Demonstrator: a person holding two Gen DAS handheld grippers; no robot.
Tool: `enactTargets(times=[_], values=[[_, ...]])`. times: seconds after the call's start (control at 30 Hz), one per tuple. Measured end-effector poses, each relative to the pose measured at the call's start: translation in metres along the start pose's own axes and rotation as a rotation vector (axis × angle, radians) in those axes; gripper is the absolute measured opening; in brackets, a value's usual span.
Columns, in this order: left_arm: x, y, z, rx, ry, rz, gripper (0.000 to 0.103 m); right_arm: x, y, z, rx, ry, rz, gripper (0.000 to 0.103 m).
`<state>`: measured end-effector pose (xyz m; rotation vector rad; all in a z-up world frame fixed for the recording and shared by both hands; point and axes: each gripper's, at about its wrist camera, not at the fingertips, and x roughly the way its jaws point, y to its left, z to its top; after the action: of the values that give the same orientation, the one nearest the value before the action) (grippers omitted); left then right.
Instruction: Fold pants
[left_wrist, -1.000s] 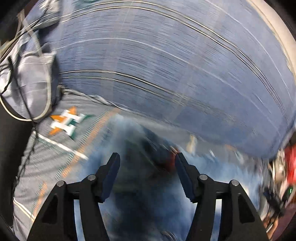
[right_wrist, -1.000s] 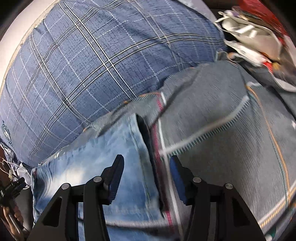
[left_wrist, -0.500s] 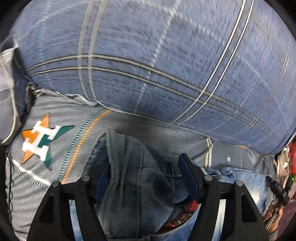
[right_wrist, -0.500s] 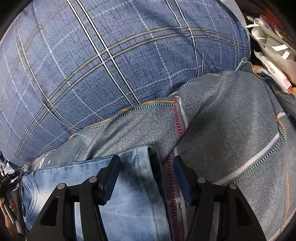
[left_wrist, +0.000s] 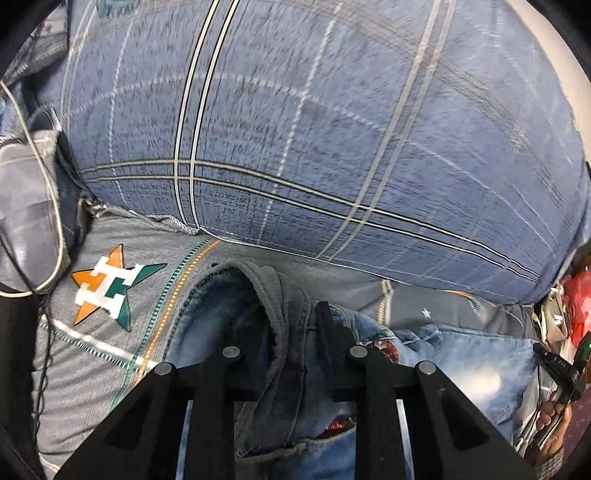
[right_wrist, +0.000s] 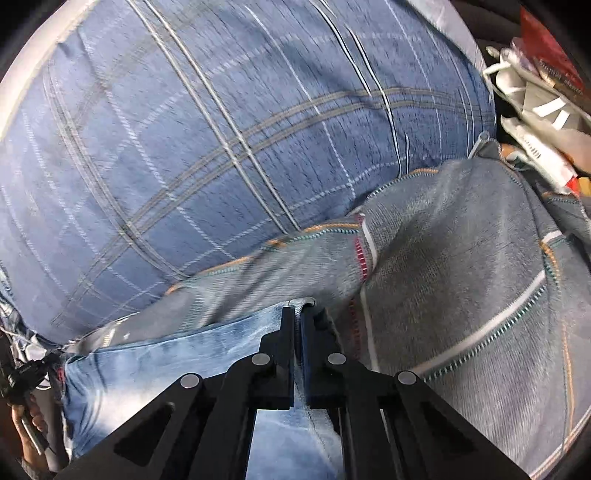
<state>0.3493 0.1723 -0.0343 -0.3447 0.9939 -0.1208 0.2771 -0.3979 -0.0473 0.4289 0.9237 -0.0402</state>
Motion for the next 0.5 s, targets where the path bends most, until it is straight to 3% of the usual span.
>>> enactTargets(times=[0.27, 0.5], values=[[-0.064, 0.003, -0.016, -0.022, -0.093, -0.049, 0.022, -0.053, 0.021, -0.013, -0.011, -0.048, 0.057, 0.004], [-0.125, 0.004, -0.061, 0.011, -0.172, -0.099, 0.022, -0.107, 0.011, -0.044, 0.017, -0.081, 0.096, 0.004]])
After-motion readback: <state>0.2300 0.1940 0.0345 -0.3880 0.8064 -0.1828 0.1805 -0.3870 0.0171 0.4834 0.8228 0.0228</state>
